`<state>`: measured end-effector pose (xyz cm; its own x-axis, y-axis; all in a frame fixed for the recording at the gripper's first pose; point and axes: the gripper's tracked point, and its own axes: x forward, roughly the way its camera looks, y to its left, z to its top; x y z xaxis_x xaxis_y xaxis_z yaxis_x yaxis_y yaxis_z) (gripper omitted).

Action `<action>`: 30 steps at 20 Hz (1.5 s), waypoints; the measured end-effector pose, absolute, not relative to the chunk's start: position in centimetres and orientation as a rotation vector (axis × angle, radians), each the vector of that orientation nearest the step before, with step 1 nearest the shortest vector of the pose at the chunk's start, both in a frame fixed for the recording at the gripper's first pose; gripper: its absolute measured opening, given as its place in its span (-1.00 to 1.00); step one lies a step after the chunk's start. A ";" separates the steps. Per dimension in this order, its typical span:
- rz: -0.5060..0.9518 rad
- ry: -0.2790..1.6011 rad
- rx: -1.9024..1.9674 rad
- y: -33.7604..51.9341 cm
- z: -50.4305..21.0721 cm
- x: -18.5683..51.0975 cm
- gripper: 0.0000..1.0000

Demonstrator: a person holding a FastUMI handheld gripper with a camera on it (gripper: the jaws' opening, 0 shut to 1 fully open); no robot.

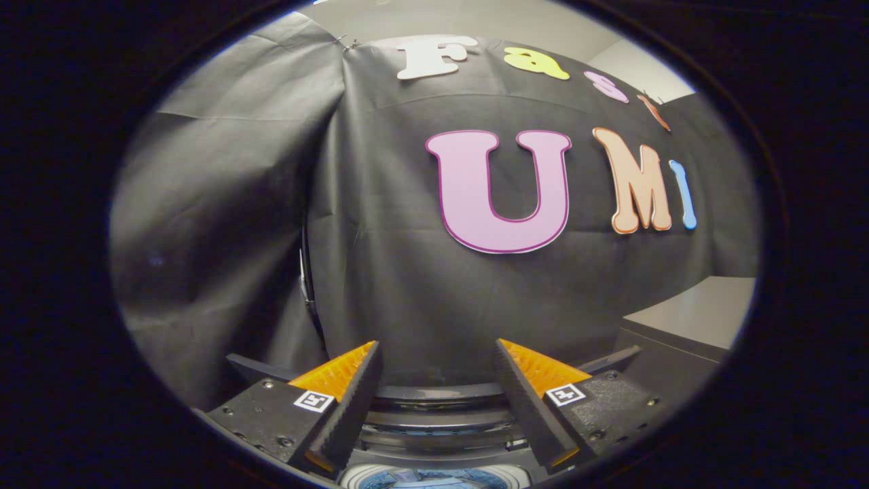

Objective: Put the clothes into the washing machine and then close the washing machine lid.

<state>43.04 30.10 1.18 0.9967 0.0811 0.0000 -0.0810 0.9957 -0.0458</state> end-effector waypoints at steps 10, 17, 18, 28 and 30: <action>0.079 -0.003 -0.048 29.9 0.6 40.7 0.96; 0.110 -0.006 -0.047 29.7 0.1 39.6 1.00; 0.108 -0.013 -0.044 29.6 0.1 39.3 1.00; 0.115 -0.032 -0.041 29.3 -0.8 37.5 0.99; 0.113 -0.034 -0.038 29.2 -1.2 36.7 0.99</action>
<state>36.70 29.21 -1.17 0.9931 0.1129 0.0319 -0.1116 0.9929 -0.0402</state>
